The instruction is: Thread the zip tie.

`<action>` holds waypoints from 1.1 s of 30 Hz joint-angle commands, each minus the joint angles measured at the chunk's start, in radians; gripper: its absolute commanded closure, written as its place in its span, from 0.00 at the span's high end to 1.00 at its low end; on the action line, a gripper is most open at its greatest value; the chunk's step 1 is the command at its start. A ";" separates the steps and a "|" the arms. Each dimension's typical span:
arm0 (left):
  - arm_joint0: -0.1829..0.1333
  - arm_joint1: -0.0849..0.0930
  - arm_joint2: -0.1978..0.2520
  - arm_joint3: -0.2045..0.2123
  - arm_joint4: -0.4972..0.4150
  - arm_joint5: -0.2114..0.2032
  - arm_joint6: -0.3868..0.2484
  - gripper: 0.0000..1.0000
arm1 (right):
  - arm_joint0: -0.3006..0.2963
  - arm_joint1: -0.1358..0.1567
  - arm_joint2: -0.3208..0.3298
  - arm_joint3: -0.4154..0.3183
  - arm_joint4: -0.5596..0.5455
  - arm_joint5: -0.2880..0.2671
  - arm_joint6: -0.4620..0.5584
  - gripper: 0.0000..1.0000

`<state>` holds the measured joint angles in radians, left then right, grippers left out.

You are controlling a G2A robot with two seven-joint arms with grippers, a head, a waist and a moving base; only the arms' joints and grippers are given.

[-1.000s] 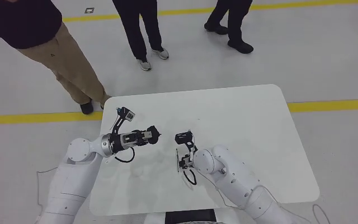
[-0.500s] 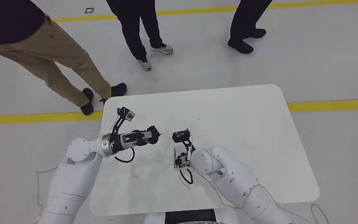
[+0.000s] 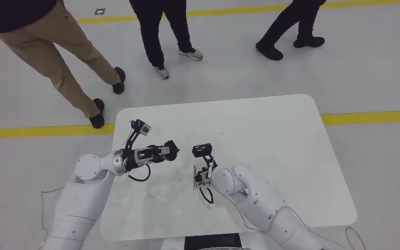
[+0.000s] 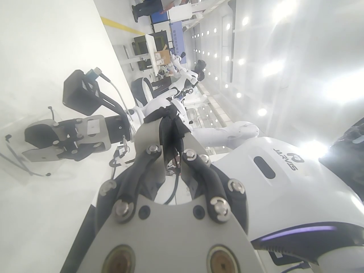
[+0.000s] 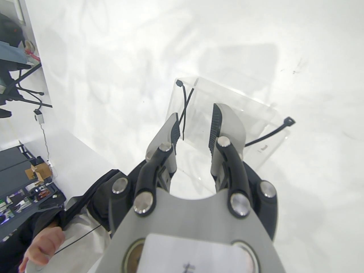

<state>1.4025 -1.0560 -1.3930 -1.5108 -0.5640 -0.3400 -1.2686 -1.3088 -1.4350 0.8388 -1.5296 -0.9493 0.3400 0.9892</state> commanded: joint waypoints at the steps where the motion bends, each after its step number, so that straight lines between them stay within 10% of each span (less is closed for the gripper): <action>1: 0.000 0.000 0.000 0.000 0.000 0.000 0.000 0.00 | 0.000 -0.003 -0.001 0.003 -0.003 0.000 0.002 0.23; 33: 0.000 0.000 0.000 0.000 0.000 0.000 0.000 0.00 | 0.019 -0.041 -0.022 0.059 -0.025 0.000 -0.010 0.16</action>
<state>1.4025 -1.0560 -1.3930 -1.5108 -0.5640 -0.3400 -1.2686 -1.2901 -1.4756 0.8181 -1.4705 -0.9735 0.3400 0.9798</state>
